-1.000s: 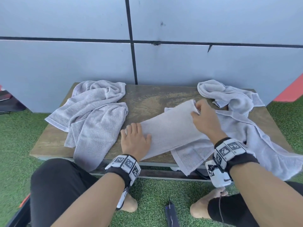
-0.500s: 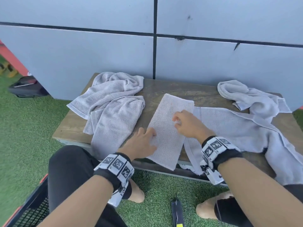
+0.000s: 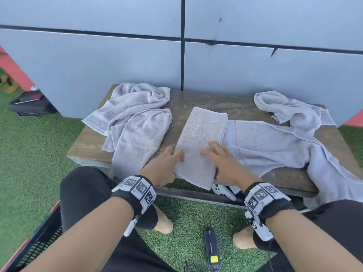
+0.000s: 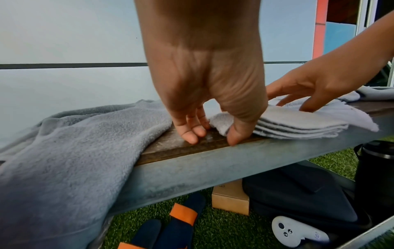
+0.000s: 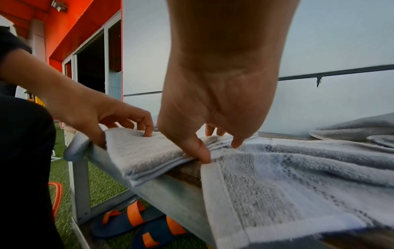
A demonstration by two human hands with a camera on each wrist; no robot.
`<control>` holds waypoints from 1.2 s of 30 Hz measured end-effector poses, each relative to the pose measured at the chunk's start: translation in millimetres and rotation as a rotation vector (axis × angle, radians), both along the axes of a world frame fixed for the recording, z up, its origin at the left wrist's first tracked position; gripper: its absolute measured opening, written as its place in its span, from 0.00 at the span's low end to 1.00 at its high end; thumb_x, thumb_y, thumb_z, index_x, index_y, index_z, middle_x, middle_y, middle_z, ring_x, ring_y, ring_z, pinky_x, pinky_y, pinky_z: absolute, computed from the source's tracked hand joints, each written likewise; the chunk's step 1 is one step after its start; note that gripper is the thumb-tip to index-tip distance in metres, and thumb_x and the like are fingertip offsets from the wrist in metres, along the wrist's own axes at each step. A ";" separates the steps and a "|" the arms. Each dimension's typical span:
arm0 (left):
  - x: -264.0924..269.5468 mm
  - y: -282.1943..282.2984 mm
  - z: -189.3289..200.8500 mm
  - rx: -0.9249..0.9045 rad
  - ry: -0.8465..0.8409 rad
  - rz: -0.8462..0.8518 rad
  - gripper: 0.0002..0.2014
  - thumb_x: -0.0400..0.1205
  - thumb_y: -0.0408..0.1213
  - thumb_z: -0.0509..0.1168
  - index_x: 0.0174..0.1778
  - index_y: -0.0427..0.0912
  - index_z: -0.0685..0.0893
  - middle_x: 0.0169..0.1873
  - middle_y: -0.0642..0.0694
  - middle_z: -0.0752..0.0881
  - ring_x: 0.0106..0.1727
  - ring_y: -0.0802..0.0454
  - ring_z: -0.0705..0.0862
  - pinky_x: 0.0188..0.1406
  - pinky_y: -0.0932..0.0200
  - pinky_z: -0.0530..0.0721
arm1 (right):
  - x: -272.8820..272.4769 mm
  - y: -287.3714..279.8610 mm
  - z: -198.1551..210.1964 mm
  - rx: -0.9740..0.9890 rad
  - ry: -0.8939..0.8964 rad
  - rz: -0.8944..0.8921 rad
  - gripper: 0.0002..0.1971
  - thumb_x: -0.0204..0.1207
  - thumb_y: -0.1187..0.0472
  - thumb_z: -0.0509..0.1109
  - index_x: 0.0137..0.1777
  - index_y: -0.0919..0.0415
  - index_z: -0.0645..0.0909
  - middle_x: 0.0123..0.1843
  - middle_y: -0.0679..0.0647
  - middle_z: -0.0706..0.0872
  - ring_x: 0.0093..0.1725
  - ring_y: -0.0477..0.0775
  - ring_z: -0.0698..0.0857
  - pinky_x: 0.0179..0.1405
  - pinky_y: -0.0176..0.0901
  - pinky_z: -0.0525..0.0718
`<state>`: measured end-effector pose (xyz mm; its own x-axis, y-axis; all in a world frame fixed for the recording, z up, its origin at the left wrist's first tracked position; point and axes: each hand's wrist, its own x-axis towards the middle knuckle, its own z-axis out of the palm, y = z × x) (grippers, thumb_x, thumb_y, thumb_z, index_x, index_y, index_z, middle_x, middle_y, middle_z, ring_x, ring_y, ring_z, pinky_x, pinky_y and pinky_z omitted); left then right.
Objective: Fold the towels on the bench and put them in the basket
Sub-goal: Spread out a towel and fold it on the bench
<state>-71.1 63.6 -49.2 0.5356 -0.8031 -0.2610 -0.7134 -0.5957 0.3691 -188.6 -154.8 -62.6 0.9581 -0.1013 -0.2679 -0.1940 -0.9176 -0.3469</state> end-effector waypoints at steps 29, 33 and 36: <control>5.2 -4.7 -2.9 -0.493 0.375 0.382 0.12 0.82 0.49 0.70 0.54 0.45 0.85 0.43 0.48 0.91 0.42 0.53 0.89 0.38 0.49 0.87 | -3.3 7.5 23.8 0.381 -0.291 -0.338 0.13 0.85 0.54 0.64 0.49 0.63 0.84 0.29 0.49 0.77 0.26 0.45 0.74 0.28 0.39 0.68; 20.7 -31.0 7.3 -0.559 0.374 0.494 0.18 0.86 0.49 0.64 0.43 0.34 0.79 0.34 0.41 0.81 0.34 0.52 0.80 0.31 0.60 0.76 | 16.1 -4.4 23.8 0.374 -0.330 -0.459 0.17 0.85 0.54 0.65 0.46 0.70 0.81 0.36 0.64 0.83 0.31 0.52 0.77 0.29 0.42 0.68; 34.3 -55.5 10.0 -0.513 0.280 0.562 0.21 0.88 0.50 0.60 0.33 0.43 0.68 0.27 0.49 0.70 0.28 0.53 0.69 0.28 0.58 0.66 | 34.7 -16.2 25.6 0.341 -0.302 -0.547 0.18 0.85 0.53 0.64 0.37 0.65 0.72 0.31 0.57 0.76 0.29 0.50 0.73 0.27 0.41 0.65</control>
<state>-36.8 8.1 -39.2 0.8639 -0.4899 -0.1171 -0.1990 -0.5455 0.8142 -153.9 -171.0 -37.0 0.8311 -0.5468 -0.1009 -0.4457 -0.5467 -0.7088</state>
